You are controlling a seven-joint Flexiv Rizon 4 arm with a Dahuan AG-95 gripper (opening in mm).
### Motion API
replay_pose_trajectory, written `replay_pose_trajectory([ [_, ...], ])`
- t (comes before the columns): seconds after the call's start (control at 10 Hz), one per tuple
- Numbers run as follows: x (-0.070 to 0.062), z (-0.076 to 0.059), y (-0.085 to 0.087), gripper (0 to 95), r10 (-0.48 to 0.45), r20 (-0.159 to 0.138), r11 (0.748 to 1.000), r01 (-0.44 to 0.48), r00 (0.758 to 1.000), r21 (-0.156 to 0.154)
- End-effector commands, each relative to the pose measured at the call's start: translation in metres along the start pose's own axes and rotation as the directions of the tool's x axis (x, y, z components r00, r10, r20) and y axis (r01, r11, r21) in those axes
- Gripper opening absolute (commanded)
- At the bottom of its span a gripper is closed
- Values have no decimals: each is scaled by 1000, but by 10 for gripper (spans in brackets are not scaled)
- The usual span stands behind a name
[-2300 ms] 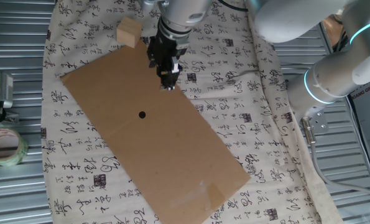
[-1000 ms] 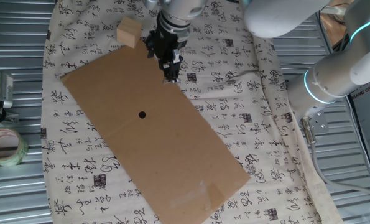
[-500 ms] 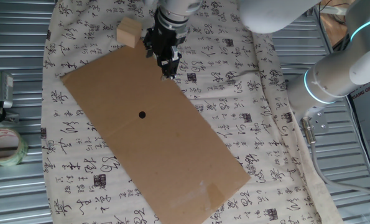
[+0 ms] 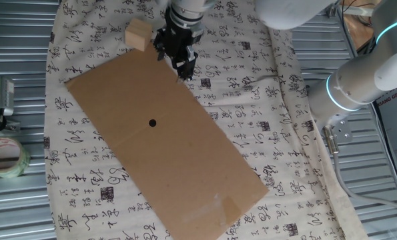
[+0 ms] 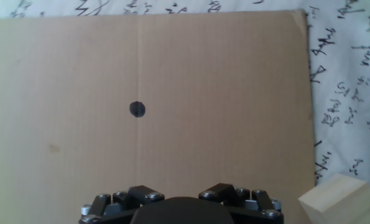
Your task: Grab the block and place it at the designated location
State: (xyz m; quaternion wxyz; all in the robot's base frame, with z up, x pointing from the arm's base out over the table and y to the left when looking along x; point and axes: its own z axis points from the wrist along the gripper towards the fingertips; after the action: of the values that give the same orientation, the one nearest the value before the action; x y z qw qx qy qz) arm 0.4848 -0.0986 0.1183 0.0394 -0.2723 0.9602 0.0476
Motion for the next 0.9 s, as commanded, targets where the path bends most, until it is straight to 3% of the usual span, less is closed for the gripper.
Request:
replay_pose_trajectory([
  [0.1,0,0,0,760,13,-3,1000,-13,1000,1],
  [0.9,1,0,1,760,82,-3,997,-82,997,7],
])
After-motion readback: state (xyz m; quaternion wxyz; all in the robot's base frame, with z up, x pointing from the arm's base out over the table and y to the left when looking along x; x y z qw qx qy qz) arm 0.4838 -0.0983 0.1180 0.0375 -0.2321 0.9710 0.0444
